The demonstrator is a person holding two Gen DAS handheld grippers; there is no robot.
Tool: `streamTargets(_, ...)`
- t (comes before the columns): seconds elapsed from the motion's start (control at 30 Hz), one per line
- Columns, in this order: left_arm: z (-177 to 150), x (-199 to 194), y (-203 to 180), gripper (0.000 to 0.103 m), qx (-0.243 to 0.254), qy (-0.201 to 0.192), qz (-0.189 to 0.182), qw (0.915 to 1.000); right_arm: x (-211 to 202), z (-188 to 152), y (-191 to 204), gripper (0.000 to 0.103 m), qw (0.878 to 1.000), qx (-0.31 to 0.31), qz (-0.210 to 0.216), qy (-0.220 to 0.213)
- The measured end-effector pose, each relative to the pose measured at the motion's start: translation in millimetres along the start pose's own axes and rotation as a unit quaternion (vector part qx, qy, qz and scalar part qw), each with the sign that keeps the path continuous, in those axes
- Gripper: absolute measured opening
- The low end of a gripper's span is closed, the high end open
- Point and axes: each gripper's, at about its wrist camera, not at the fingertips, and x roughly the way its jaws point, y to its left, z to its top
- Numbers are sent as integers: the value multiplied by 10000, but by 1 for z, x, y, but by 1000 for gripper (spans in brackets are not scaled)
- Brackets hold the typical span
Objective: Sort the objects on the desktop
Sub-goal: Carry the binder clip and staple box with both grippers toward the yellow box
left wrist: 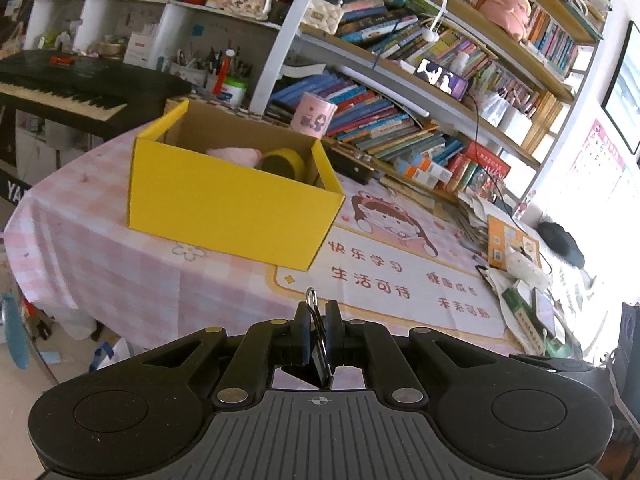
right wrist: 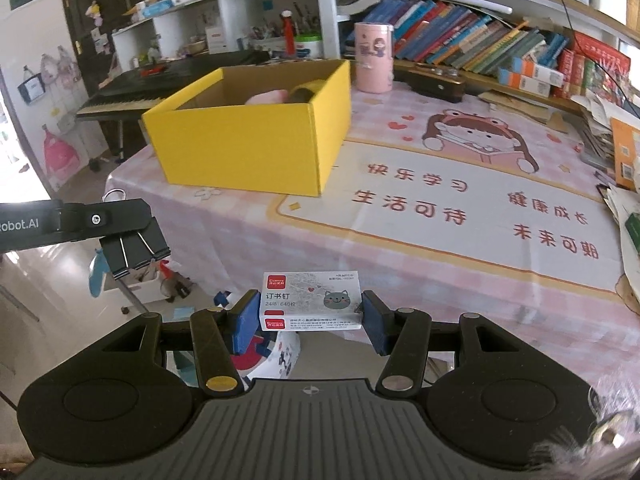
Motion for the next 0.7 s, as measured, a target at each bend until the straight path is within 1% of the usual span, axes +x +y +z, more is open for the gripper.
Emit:
streamTargets(0.43, 1, -25, 22, 6, -198, -260, 274, 9991, 3, 8, 34, 51, 9988, -382, 281, -73)
streamTargets(0.7, 0, -34, 30, 6, -285, -352, 377, 9983, 5, 12, 47, 51, 9976, -559, 406, -90)
